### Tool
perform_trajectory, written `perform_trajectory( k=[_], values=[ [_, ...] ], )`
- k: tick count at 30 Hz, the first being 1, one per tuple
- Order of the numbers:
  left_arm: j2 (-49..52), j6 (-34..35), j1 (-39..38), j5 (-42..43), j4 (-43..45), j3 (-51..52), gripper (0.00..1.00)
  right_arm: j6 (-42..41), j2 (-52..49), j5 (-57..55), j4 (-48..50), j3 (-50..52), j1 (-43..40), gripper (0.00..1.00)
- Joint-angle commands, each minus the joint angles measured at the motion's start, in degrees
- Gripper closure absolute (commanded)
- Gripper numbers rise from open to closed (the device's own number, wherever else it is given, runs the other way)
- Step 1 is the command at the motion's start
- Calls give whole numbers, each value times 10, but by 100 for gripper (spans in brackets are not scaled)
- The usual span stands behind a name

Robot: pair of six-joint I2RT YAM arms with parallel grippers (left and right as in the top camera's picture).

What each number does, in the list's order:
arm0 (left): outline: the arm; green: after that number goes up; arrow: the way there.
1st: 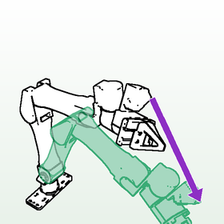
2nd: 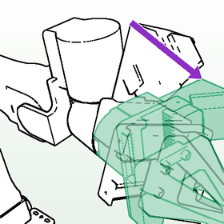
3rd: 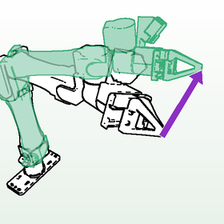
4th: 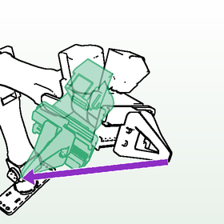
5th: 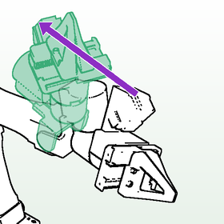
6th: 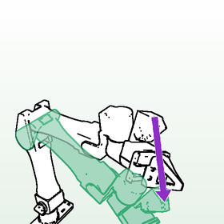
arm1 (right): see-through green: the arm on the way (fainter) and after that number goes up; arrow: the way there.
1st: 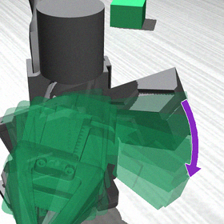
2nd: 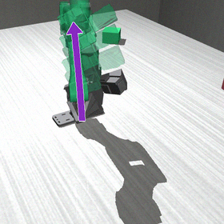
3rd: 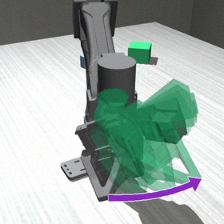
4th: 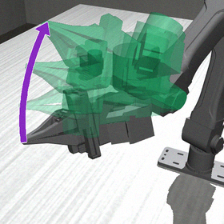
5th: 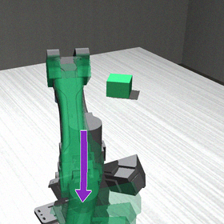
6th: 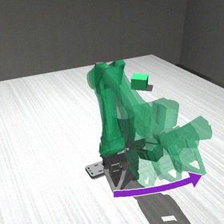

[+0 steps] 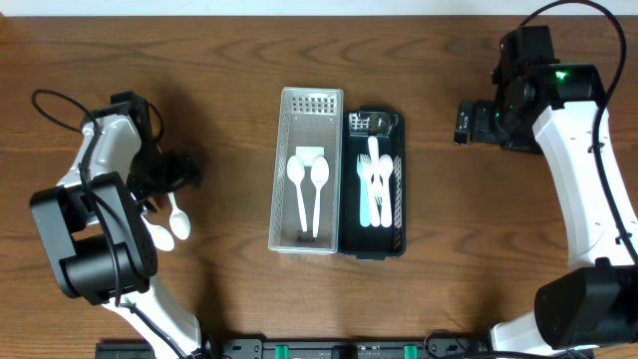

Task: Pack container
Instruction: 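Return left gripper to the remaining spoons and grasp one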

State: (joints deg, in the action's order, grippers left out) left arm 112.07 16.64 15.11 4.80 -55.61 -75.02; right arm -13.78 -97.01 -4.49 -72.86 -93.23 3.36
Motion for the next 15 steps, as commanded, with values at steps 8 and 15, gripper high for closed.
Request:
perform_trajectory(
  k=[8,15],
  values=[
    [7,-5,2,4,0,25,18,8,1,4,-2,3,0,1],
    [7,-5,2,3,0,34,28,8,1,4,-3,3,0,1]
  ],
)
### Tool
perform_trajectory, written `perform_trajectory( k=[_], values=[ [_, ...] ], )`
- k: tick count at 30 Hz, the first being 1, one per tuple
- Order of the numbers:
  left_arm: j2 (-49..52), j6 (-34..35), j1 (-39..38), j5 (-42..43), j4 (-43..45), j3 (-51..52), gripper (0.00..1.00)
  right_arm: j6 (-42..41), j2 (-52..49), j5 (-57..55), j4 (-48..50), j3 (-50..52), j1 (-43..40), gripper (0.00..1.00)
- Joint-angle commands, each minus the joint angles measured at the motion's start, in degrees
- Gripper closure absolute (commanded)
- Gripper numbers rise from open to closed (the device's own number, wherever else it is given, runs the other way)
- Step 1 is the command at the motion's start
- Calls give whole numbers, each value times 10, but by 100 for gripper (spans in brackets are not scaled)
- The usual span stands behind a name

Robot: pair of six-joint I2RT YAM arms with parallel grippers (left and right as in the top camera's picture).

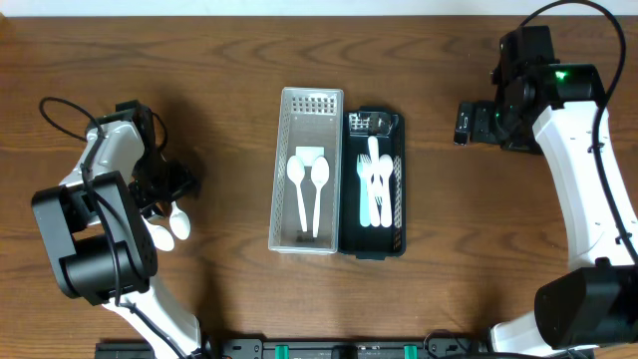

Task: Pack container
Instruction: 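Return left gripper to the remaining spoons and grasp one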

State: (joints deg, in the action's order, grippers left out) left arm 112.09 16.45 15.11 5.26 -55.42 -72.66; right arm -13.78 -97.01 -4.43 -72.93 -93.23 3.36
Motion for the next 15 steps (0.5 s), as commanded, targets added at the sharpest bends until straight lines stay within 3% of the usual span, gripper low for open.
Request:
perform_trajectory(
  k=[1,15],
  values=[
    [7,-3,2,-1,1,16,28,8,1,4,-2,3,0,1],
    [7,-3,2,-1,24,49,27,8,1,4,-2,3,0,1]
  ],
)
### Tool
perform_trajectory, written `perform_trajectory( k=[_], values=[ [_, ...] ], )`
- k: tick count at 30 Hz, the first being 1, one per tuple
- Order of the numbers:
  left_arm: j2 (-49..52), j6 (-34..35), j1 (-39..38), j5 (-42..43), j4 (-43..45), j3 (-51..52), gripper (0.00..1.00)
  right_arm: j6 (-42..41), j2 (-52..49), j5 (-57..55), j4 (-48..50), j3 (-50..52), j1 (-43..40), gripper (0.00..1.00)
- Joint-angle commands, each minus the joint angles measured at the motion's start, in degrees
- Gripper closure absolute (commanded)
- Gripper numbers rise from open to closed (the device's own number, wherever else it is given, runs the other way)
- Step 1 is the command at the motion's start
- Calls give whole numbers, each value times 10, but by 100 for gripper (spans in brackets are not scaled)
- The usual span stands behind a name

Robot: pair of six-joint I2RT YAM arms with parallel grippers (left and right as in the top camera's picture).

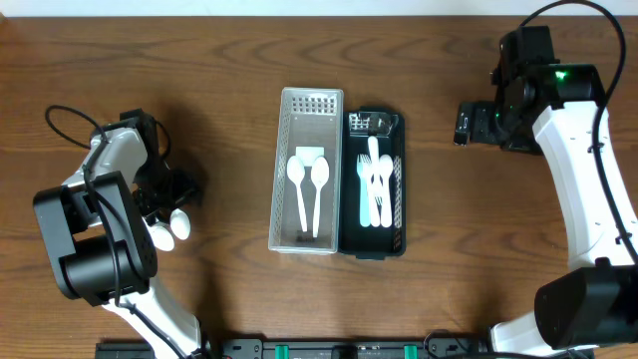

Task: Pack container
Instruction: 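Return left gripper to the remaining spoons and grasp one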

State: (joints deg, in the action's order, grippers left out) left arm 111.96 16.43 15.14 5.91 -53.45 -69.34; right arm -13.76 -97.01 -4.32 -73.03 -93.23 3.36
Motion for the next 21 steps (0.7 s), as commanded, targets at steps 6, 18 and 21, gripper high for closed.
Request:
perform_trajectory(
  k=[6,18,21],
  values=[
    [8,-3,2,-8,5,15,41,8,1,3,-1,3,0,1],
    [8,-3,2,-8,15,15,63,8,1,3,-1,3,0,1],
    [8,-3,2,-8,21,15,67,8,1,3,-1,3,0,1]
  ],
)
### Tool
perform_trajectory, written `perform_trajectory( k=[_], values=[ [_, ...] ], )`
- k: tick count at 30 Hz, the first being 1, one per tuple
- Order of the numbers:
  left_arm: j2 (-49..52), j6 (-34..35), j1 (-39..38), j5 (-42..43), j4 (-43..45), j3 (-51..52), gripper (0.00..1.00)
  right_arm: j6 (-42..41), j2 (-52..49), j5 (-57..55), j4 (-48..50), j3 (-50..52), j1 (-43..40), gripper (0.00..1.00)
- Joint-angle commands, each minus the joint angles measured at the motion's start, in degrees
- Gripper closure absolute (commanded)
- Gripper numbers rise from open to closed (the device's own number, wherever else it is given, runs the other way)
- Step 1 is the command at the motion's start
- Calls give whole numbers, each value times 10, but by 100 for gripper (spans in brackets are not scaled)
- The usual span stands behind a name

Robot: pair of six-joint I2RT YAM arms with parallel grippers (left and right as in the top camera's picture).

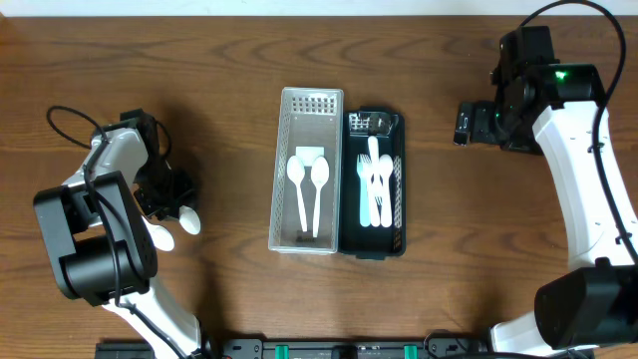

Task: Pack container
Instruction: 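Return left gripper to the remaining spoons and grasp one, then carry spoon with left gripper into the clear caddy and release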

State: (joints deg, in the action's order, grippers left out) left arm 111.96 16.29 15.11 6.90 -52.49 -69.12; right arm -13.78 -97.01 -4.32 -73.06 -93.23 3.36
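Note:
My left gripper (175, 199) is low over the table at the left, on the handle of a white spoon (188, 223) whose bowl sticks out to its lower right. A second white spoon (159, 237) lies just beside it, partly under the arm. The grey mesh container (284, 170) in the middle holds two white spoons (308, 179). Touching its right side, the black container (402, 189) holds several pale forks and spoons (374, 184). My right gripper (464, 122) hangs still at the upper right, away from both containers; its jaws are too small to read.
A black cable (70, 118) loops beside the left arm. The table's front edge carries a black rail (319, 349). Bare wood lies between the left spoons and the grey container.
The bowl of the spoon under my left gripper has shifted a little to the right and up. The left gripper has stayed over its handle. The right arm is unchanged.
My left gripper first stood above the two loose spoons with one handle showing below it. Then it sat nearer them, covering that handle, and closer still a moment later. Now the spoon has shifted under it. The containers and right arm have stayed put.

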Motion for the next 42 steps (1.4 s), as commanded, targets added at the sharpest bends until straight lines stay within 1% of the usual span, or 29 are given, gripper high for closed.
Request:
perform_trajectory(
  k=[1,18,23,29,30,33,35,40,42],
  values=[
    [8,-2,2,-18,14,13,69,8,1,3,-1,3,0,1],
    [8,-2,2,-18,49,13,67,8,1,3,-1,3,0,1],
    [8,-2,2,-17,55,13,69,8,1,3,-1,3,0,1],
    [8,-2,2,-18,57,13,81,8,1,3,-1,3,0,1],
    [8,-2,2,-18,57,13,85,8,1,3,-1,3,0,1],
    [8,-2,2,-18,57,13,89,8,1,3,-1,3,0,1],
    [8,-2,2,-18,57,13,93,8,1,3,-1,3,0,1],
    [7,-3,2,-35,56,10,94,8,1,3,-1,3,0,1],
    [3,-6,1,-35,42,-2,94,8,1,3,-1,3,0,1]
  ],
)
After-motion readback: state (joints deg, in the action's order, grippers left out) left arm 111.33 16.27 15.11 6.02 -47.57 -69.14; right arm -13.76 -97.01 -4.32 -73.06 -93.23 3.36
